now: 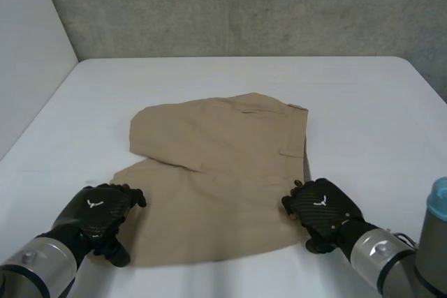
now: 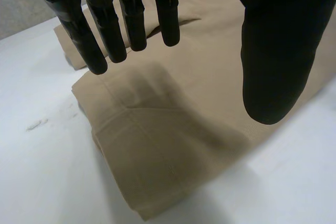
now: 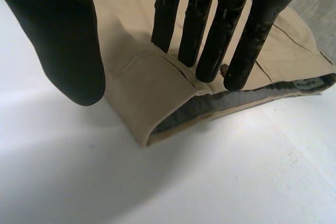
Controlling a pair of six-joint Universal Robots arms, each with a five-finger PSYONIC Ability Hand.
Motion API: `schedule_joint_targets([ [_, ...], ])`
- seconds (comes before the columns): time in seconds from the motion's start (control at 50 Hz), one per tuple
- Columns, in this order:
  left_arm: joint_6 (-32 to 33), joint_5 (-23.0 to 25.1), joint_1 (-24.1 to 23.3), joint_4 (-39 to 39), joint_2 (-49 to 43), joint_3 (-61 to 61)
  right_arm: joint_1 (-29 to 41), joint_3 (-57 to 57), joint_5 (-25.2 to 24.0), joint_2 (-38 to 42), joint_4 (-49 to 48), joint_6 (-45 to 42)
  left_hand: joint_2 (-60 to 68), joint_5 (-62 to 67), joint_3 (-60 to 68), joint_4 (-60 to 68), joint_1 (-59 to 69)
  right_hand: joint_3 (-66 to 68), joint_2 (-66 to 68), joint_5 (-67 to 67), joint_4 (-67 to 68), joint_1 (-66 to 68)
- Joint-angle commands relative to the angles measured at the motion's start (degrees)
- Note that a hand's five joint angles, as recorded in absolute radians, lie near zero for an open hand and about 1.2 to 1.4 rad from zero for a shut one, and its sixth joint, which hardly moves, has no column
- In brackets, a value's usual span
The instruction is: Fold the shorts.
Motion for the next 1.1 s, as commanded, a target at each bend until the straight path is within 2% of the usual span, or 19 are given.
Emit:
schedule_joint_targets([
  [0.02,0.0,0.0,-0.1,0.1,0.0,-0.2,0.1,-3.0,0.2,4.2,-2.1,0.0,3.1,2.8,3.1,3.2,3.4,21.7,21.8,21.7,21.5,27.8],
  [0.06,0.0,0.0,-0.1,0.1,0.0,-0.2,0.1,-3.5,0.3,4.5,-3.1,0.0,3.0,2.7,2.9,3.0,3.2,39.6,39.7,39.6,39.4,45.6],
  [0.2,0.0,0.1,-0.6,0.2,0.1,-1.2,-0.4,-5.5,2.2,4.1,-6.2,1.4,3.0,2.7,2.9,3.0,3.2,39.7,39.8,39.7,39.5,45.7],
  [0.44,0.0,0.0,-1.3,3.0,-2.0,-1.9,1.7,-7.6,9.4,4.7,-5.7,4.7,3.8,3.5,3.7,3.8,4.1,39.7,39.8,39.7,39.5,45.7],
  [0.62,0.0,-0.4,-2.0,3.4,-5.6,-1.9,1.7,-8.1,9.6,4.8,-5.3,7.5,12.5,12.2,12.5,12.6,12.8,39.7,39.8,39.7,39.5,45.7],
  [0.8,0.0,-2.1,-7.7,3.8,-7.4,-1.9,1.9,-8.1,9.6,4.8,-5.3,7.4,12.2,11.9,12.2,12.3,12.5,39.7,39.8,39.7,39.5,45.7],
  [0.92,0.0,-5.2,-8.1,6.6,-9.0,-1.9,1.9,-8.0,9.6,4.8,-5.3,7.4,11.7,11.4,11.7,11.8,12.0,39.7,39.8,39.7,39.5,45.7],
  [1.1,0.1,-5.8,-8.1,9.3,-10.9,-1.9,2.0,-7.8,9.6,4.7,-5.2,7.5,11.9,11.6,11.8,11.9,12.1,39.7,39.8,39.7,39.5,45.7],
])
